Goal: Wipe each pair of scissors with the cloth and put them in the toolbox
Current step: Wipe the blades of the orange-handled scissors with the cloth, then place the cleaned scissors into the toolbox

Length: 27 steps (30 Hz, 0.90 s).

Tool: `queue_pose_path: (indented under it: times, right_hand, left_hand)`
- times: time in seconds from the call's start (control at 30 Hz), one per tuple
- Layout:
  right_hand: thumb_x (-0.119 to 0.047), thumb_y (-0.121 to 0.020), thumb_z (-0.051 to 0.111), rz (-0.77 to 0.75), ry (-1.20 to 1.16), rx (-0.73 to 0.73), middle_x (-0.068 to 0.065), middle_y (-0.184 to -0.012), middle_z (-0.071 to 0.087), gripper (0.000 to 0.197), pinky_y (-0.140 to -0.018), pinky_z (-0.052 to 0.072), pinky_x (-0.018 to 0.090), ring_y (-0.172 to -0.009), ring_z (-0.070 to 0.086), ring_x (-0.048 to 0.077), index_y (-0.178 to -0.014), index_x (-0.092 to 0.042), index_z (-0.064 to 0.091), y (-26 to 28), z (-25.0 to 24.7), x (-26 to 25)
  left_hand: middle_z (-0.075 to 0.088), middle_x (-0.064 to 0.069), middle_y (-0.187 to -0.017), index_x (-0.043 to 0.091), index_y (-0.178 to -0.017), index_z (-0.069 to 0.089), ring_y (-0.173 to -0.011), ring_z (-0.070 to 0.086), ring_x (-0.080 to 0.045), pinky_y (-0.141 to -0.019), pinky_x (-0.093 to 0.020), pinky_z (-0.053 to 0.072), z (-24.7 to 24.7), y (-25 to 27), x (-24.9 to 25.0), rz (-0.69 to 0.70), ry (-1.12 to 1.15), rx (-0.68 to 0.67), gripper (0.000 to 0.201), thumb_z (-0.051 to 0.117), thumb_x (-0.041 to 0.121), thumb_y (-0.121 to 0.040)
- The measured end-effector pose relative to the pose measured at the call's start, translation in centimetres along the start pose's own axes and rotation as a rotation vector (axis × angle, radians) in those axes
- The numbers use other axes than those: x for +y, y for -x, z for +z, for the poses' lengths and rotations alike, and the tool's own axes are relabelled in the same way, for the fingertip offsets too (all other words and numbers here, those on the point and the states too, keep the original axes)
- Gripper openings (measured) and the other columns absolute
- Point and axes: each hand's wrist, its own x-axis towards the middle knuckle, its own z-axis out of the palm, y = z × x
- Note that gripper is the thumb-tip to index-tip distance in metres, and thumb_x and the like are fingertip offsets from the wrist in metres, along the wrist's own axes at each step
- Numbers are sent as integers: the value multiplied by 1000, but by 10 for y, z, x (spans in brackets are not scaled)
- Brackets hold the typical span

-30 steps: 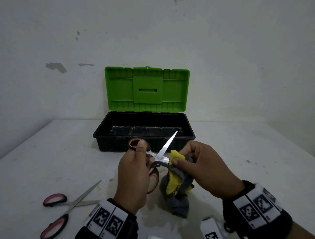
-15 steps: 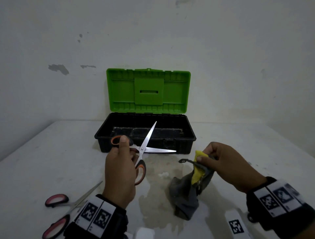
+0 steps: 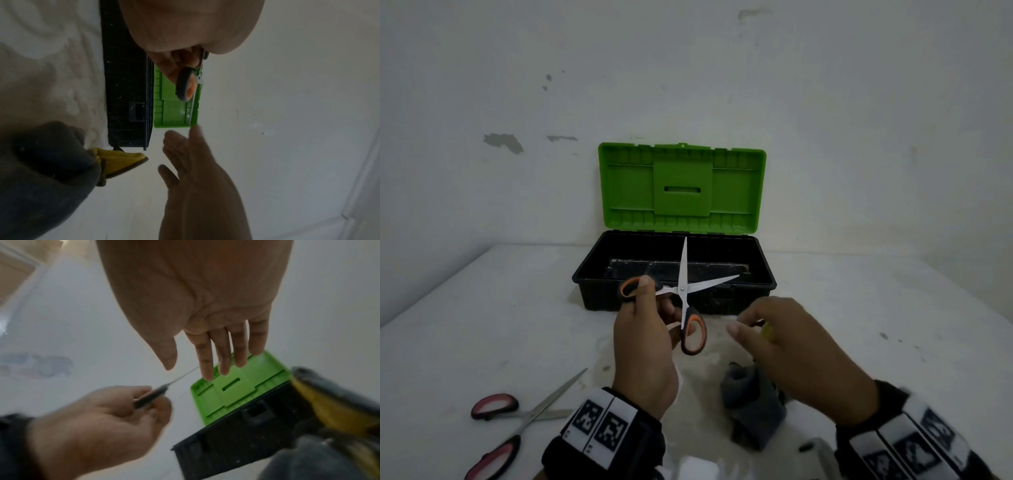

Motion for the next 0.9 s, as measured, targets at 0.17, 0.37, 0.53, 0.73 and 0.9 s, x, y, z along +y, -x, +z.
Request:
queue_pose_path:
  times: [0.17,0.37,0.53,0.73,0.9]
  right_hand:
    - [-45,-94,59,228,-587,-111,-7,-67,67,29,-61,48,22,-59,61,4,-76,-24,68,6,20,-30]
    - [-23,-97,62,265,-830,-133,3,-67,68,26,-50,45,22,-52,55,11,-73,-14,68,4,23,-28]
    - [-22,-95,64,296,-836,-146,7,-72,71,21,-51,49,25,-53,59,14,-77,-13,70,2,19,-21]
    - [-15,-92,67,332,-985,-124,12,-73,72,12,-49,52,26,-55,64,18,-89,-4,70,1,31,-27]
    - [-13,-91,68,354,-1057,-103,12,-72,72,17,-49,53,27,-53,63,19,-94,4,66,1,46,-32]
  left_hand:
    - [58,-1,-66,14,-84,60,-67,60,-18,-65,-36,54,-1,8,2,-29,-24,-87,30,49,36,-100]
    - [66,-7,-76,14,-90,67,-73,67,-19,-70,-34,56,-23,1,14,-49,-101,-133,17,58,26,-96]
    - [74,-5,-80,15,-97,69,-76,71,-21,-67,-32,54,-50,-6,27,103,-451,-298,9,62,18,-93]
    - [74,0,-78,21,-90,74,-70,69,-12,-58,-24,53,-60,-3,30,199,-746,-427,7,69,23,-88]
    - [73,-5,-73,16,-89,74,-65,68,-14,-53,-25,48,-62,-6,26,145,-684,-391,5,72,18,-85]
